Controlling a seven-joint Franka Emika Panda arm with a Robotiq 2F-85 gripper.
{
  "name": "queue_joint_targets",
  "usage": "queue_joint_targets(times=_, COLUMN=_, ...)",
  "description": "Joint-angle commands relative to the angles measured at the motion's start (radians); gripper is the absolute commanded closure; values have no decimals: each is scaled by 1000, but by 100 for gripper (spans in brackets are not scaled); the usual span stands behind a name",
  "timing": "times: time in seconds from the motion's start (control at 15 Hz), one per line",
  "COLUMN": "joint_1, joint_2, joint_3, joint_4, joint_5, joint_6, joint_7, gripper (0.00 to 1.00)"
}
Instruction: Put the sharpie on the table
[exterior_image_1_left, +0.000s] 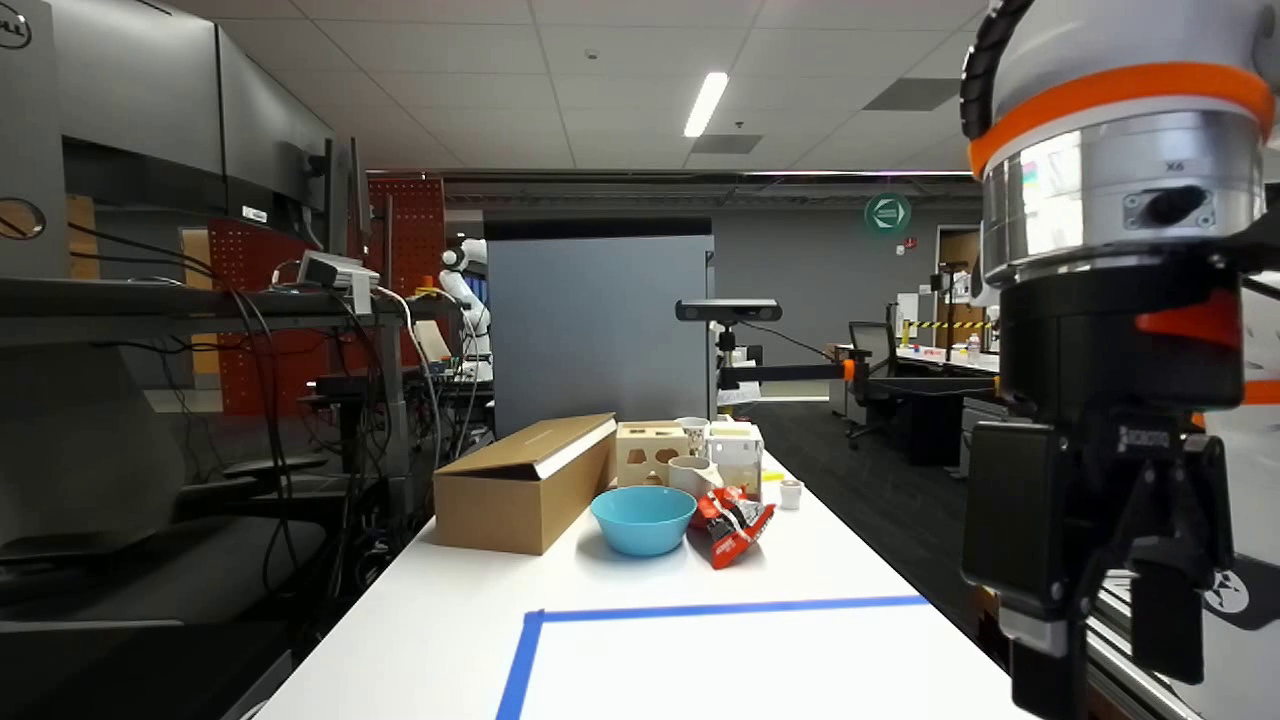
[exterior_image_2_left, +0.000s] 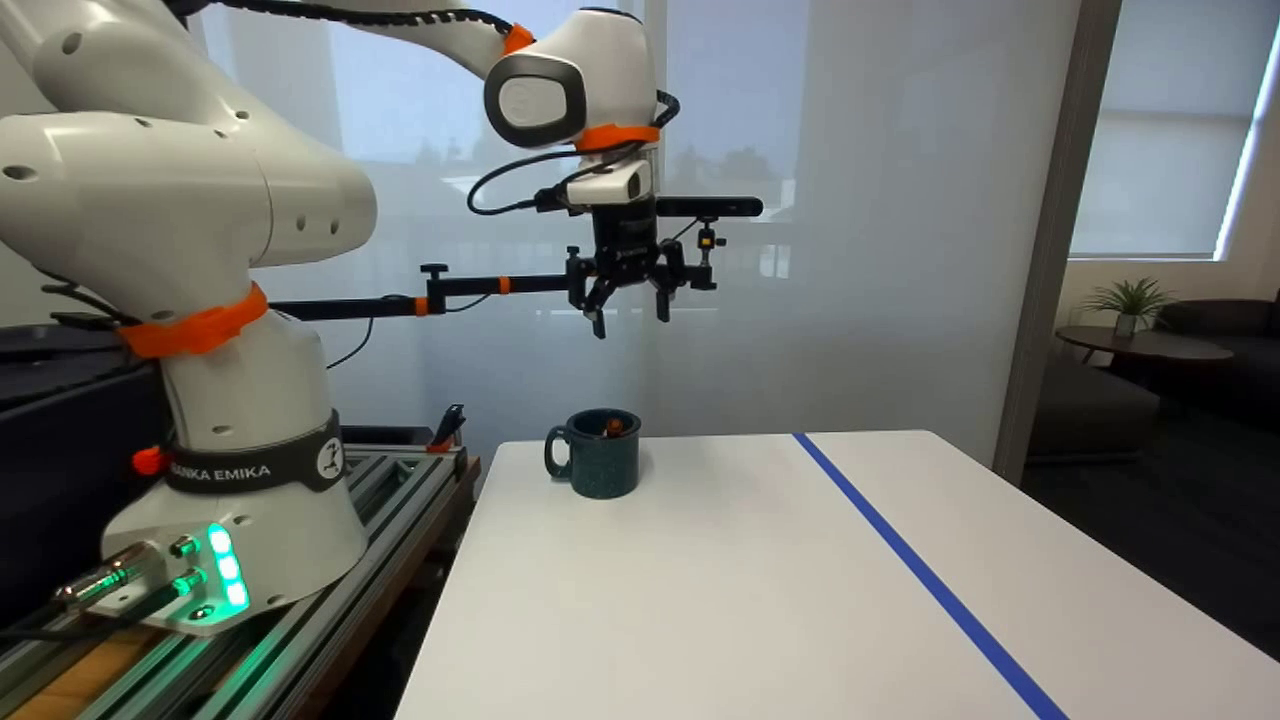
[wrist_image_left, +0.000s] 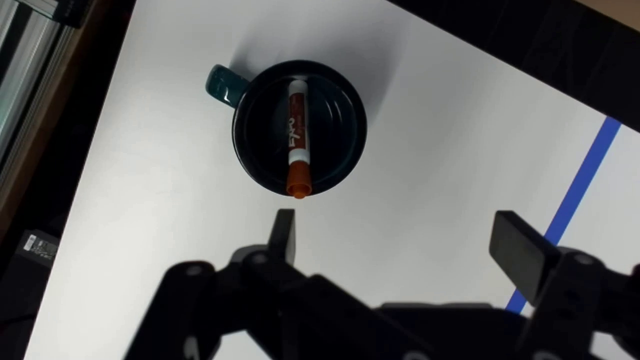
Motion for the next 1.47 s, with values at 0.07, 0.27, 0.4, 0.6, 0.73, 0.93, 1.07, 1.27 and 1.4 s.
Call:
queue_joint_targets(times=0.07, joint_1=-88, joint_2=38, joint_3=99, joint_4=0, joint_5=1, joint_6=65, joint_7=-19, gripper=0)
queue_joint_targets(times=0.27, joint_1=-136, joint_2=43, joint_3=155, joint_4=0, joint_5=8, joint_6=77, joint_7=-23, gripper=0)
queue_joint_targets(times=0.4, joint_1=-166, joint_2=45, joint_3=196, joint_4=0, joint_5=17, joint_6=90, joint_7=-24, gripper=0)
queue_joint_targets(times=0.6, joint_1=-208, joint_2=39, joint_3=267, joint_4=0, joint_5=26, joint_6=100, joint_7=-18, gripper=0)
queue_joint_targets(times=0.73, joint_1=-232, joint_2=34, joint_3=313, joint_4=0, joint_5=37, joint_6=99, joint_7=-17, gripper=0)
queue_joint_targets(times=0.93, joint_1=-259, joint_2=22, joint_3=368, joint_4=0, joint_5=51, joint_6=97, joint_7=-23, gripper=0)
queue_joint_targets(times=1.07, joint_1=-272, joint_2=18, joint_3=398, joint_4=0, joint_5=60, joint_6=97, joint_7=-22, gripper=0)
queue_joint_targets(times=1.27, joint_1=-280, joint_2=13, joint_3=429, joint_4=0, joint_5=73, joint_6=95, joint_7=-18, gripper=0)
queue_joint_targets(times=1.4, joint_1=-287, joint_2=13, joint_3=452, joint_4=0, joint_5=88, joint_6=101, joint_7=-16, gripper=0)
